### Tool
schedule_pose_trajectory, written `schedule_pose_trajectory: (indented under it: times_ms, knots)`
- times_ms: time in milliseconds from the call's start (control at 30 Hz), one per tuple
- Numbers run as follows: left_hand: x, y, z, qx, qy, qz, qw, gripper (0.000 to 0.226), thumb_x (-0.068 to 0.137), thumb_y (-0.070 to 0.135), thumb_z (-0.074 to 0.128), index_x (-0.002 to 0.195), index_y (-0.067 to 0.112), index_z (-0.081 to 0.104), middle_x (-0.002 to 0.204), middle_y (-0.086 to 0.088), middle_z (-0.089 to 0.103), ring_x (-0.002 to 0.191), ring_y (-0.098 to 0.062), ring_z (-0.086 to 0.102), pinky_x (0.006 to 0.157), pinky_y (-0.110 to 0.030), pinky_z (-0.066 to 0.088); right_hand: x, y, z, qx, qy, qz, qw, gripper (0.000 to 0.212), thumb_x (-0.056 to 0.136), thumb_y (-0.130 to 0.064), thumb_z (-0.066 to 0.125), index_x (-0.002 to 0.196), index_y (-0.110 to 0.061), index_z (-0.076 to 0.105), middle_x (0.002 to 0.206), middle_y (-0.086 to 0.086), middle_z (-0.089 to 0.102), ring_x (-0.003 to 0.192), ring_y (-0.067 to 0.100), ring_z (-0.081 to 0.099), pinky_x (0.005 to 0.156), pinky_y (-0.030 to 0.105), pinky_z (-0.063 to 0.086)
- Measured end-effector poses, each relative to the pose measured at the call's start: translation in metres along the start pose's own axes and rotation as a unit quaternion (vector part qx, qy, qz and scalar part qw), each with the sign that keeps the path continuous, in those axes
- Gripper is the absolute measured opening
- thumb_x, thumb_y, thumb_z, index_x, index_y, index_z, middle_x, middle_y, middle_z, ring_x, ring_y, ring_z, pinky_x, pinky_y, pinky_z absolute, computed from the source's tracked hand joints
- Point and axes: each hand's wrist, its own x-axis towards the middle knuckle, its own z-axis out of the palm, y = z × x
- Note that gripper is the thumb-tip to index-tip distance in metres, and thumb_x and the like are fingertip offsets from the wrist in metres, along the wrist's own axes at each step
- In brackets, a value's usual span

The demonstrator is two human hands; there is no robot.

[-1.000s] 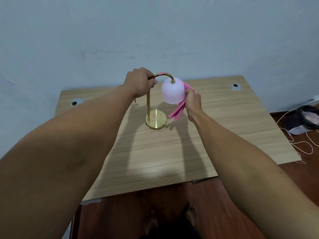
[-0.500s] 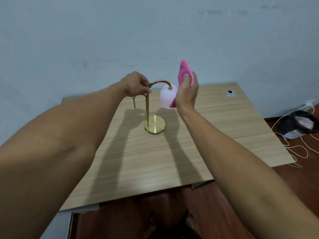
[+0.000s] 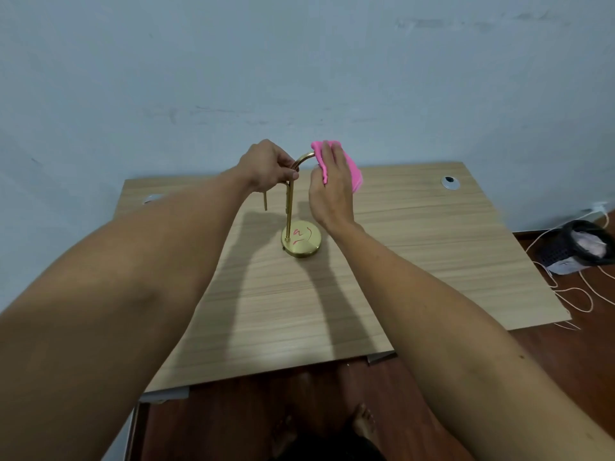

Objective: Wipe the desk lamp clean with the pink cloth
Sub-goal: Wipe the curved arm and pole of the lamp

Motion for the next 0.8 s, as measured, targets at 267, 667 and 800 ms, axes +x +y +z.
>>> schedule_pose_trajectory:
  times_ms: [267, 667, 800]
  knots:
    - [0.0, -0.005, 0.005, 0.002, 0.014, 0.005, 1.0, 0.004, 0.083, 0.027, 0.081, 0.087, 0.025, 0.081, 0.084, 0.006, 0.08, 0.092, -0.016, 0.076, 0.096, -0.044, 0.057, -0.005, 0.001, -0.009, -0.046, -0.004, -0.026, 0.999, 0.068, 0.093, -0.03, 0.028, 0.158, -0.013, 0.04, 0.16, 0.008, 0.042, 0.152, 0.031, 0.034, 0.124, 0.053, 0.031]
    - [-0.002, -0.007, 0.006, -0.008, 0.016, 0.003, 1.0, 0.002, 0.083, 0.026, 0.082, 0.085, 0.025, 0.082, 0.083, 0.005, 0.08, 0.09, -0.015, 0.076, 0.095, -0.044, 0.058, -0.021, 0.006, -0.011, -0.18, -0.055, -0.154, 0.97, 0.07, 0.096, -0.018, 0.036, 0.162, 0.001, 0.027, 0.169, 0.024, 0.025, 0.157, 0.047, 0.018, 0.128, 0.057, 0.021]
    - [-0.001, -0.008, 0.006, -0.007, 0.018, 0.006, 1.0, 0.003, 0.081, 0.028, 0.082, 0.084, 0.028, 0.082, 0.081, 0.007, 0.08, 0.09, -0.015, 0.076, 0.095, -0.043, 0.058, -0.026, 0.015, -0.011, -0.213, -0.072, -0.2, 0.954, 0.074, 0.092, -0.018, 0.033, 0.162, 0.005, 0.023, 0.171, 0.028, 0.015, 0.159, 0.048, 0.011, 0.129, 0.057, 0.017]
